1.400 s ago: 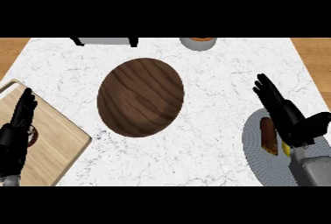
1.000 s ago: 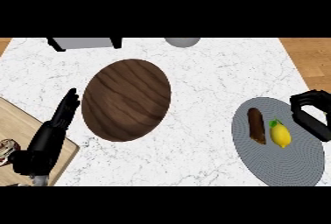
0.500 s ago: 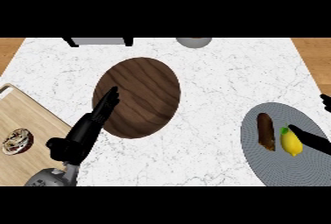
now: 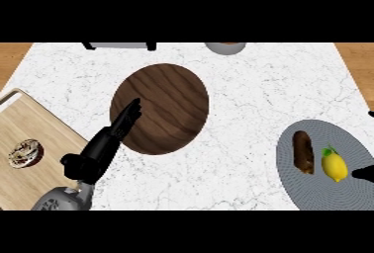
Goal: Pick the lemon from the placemat and place it in the bowl
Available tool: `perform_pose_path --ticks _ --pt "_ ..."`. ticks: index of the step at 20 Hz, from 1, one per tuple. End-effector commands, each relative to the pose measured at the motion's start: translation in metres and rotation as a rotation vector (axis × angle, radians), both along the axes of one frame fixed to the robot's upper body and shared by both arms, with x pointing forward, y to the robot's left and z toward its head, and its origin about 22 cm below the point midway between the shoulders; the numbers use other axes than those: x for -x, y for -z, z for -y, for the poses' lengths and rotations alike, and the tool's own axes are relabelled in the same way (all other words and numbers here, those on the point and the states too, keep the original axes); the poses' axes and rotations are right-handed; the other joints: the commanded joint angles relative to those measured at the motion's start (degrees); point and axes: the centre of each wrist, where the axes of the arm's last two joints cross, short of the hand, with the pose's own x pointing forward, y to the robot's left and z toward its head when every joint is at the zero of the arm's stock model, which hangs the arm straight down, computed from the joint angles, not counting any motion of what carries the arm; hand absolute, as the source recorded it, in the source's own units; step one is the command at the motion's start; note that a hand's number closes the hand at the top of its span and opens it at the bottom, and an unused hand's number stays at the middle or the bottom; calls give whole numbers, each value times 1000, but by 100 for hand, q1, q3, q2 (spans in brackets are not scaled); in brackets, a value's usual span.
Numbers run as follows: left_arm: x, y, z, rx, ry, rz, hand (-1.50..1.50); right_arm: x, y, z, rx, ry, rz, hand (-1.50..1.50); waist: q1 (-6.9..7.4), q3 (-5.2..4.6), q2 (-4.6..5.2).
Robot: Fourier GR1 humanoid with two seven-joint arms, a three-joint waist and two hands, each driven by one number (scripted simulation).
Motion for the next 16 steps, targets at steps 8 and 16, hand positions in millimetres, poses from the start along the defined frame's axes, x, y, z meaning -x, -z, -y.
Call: perform_pose_path --ticks 8,16 --pt "-16 -7 -7 11 4 -3 0 -42 -68 -43 -43 7 -493 -150 -56 31 -26" --pt "8 14 4 29 7 -11 0 -55 -46 -85 -38 27 -537 -150 -59 35 -33"
